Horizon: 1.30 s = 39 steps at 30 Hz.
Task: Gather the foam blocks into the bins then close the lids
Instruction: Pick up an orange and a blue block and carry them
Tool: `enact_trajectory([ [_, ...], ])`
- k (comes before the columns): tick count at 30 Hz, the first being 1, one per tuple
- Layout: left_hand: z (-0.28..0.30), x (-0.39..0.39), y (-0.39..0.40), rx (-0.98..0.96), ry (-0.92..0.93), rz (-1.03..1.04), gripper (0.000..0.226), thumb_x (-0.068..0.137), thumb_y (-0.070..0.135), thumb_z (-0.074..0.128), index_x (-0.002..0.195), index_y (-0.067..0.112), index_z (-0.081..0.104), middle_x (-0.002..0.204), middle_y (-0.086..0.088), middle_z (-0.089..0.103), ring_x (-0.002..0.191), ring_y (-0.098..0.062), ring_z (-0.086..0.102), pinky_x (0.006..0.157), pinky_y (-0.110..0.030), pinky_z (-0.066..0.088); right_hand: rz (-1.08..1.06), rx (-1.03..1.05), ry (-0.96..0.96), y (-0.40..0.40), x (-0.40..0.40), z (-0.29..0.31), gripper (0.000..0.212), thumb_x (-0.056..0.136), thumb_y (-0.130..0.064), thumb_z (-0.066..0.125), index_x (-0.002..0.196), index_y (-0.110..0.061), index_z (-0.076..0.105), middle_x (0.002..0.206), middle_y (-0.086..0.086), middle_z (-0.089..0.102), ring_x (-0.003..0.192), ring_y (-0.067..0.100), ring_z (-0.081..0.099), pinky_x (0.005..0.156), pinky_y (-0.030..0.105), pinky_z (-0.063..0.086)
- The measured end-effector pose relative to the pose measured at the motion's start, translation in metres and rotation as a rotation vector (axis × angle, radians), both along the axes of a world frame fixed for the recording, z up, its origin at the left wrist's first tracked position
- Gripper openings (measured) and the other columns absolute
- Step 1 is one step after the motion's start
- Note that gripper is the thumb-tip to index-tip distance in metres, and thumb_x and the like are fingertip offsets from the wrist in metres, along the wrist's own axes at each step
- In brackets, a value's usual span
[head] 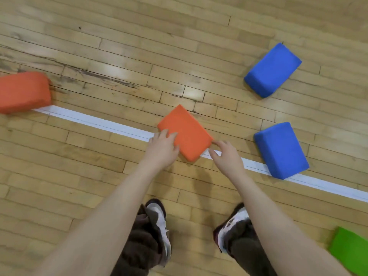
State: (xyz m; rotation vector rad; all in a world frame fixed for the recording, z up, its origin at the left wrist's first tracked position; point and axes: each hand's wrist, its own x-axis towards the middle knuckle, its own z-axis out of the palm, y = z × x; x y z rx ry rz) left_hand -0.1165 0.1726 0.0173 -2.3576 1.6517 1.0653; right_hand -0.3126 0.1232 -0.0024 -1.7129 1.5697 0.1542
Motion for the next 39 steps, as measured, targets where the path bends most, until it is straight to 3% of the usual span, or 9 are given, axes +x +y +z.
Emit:
enact_trajectory([
  [3,-0.084,-0.003,-0.023,-0.028,-0.048,-0.012,0.052,0.095,0.034,0.045,0.144,0.023,0.032,0.156,-0.005,0.017,0.139,-0.027,0.018,0.111,-0.043,0.018,0.08,-0.066,0.047,-0.025,0.001,-0.083,0.054,0.087,-0.044,0.056,0.136,-0.023,0.045,0.126,0.002,0.049,0.116,0.027,0.048,0.092,0.042,0.043],
  [9,-0.2,-0.005,-0.057,-0.136,-0.14,-0.101,0.062,0.094,0.042,0.044,0.148,0.033,0.016,0.158,0.003,-0.009,0.145,-0.025,-0.006,0.114,-0.045,0.002,0.137,-0.13,0.164,-0.053,0.008,-0.193,0.101,0.071,-0.07,0.061,0.147,-0.016,0.022,0.155,0.014,0.016,0.139,0.035,0.019,0.111,0.046,0.019],
  [14,-0.24,-0.016,-0.073,-0.207,-0.182,-0.202,0.061,0.097,0.045,0.031,0.15,0.032,0.003,0.157,0.005,-0.014,0.144,-0.023,-0.014,0.114,-0.046,-0.004,0.189,-0.142,0.138,-0.048,0.002,-0.233,0.098,0.072,-0.069,0.061,0.149,-0.026,0.019,0.156,0.013,0.013,0.142,0.032,0.011,0.113,0.044,0.007],
  [22,-0.228,-0.011,-0.057,-0.301,-0.277,-0.312,0.067,0.094,0.047,0.038,0.15,0.028,0.007,0.159,0.004,-0.004,0.145,-0.022,-0.006,0.113,-0.045,-0.003,0.171,-0.182,0.053,-0.035,0.013,-0.222,0.094,0.069,-0.058,0.072,0.146,-0.037,0.022,0.154,0.013,0.014,0.143,0.028,0.012,0.113,0.05,-0.003],
  [25,-0.217,0.004,-0.051,-0.3,-0.296,-0.385,0.068,0.091,0.051,0.044,0.149,0.028,0.016,0.158,0.003,0.008,0.145,-0.022,0.002,0.112,-0.047,0.0,0.177,-0.154,-0.058,-0.026,0.019,-0.215,0.091,0.066,-0.049,0.078,0.141,-0.038,0.028,0.15,0.011,0.025,0.139,0.029,0.026,0.113,0.051,0.019],
  [27,-0.213,0.015,-0.044,-0.368,-0.289,-0.396,0.064,0.087,0.049,0.052,0.143,0.022,0.036,0.151,-0.002,0.032,0.141,-0.024,0.022,0.108,-0.046,0.008,0.163,-0.17,-0.177,-0.025,0.019,-0.209,0.081,0.068,-0.041,0.079,0.137,-0.036,0.036,0.141,0.005,0.039,0.127,0.029,0.041,0.101,0.046,0.04],
  [31,-0.205,0.023,-0.026,-0.55,-0.306,-0.331,0.054,0.077,0.054,0.048,0.113,0.018,0.065,0.113,-0.001,0.065,0.105,-0.026,0.058,0.088,-0.039,0.026,0.196,-0.307,-0.304,-0.019,0.019,-0.198,0.059,0.076,-0.023,0.075,0.131,-0.023,0.052,0.14,0.007,0.046,0.131,0.031,0.038,0.104,0.044,0.039],
  [35,-0.195,0.012,-0.031,-0.594,-0.312,-0.38,0.059,0.072,0.059,0.052,0.117,0.023,0.064,0.11,-0.005,0.064,0.092,-0.032,0.058,0.08,-0.038,0.028,0.188,-0.434,-0.39,-0.017,0.001,-0.19,0.051,0.075,-0.007,0.075,0.123,-0.014,0.061,0.139,0.016,0.048,0.135,0.039,0.033,0.109,0.037,0.027],
  [39,-0.181,-0.008,-0.062,-0.471,-0.253,-0.465,0.064,0.079,0.066,0.039,0.135,0.037,0.047,0.14,-0.009,0.047,0.119,-0.037,0.045,0.095,-0.046,0.028,0.22,-0.594,-0.391,-0.035,-0.034,-0.176,0.043,0.078,-0.011,0.068,0.121,-0.013,0.063,0.136,0.015,0.051,0.133,0.038,0.036,0.107,0.04,0.03],
])
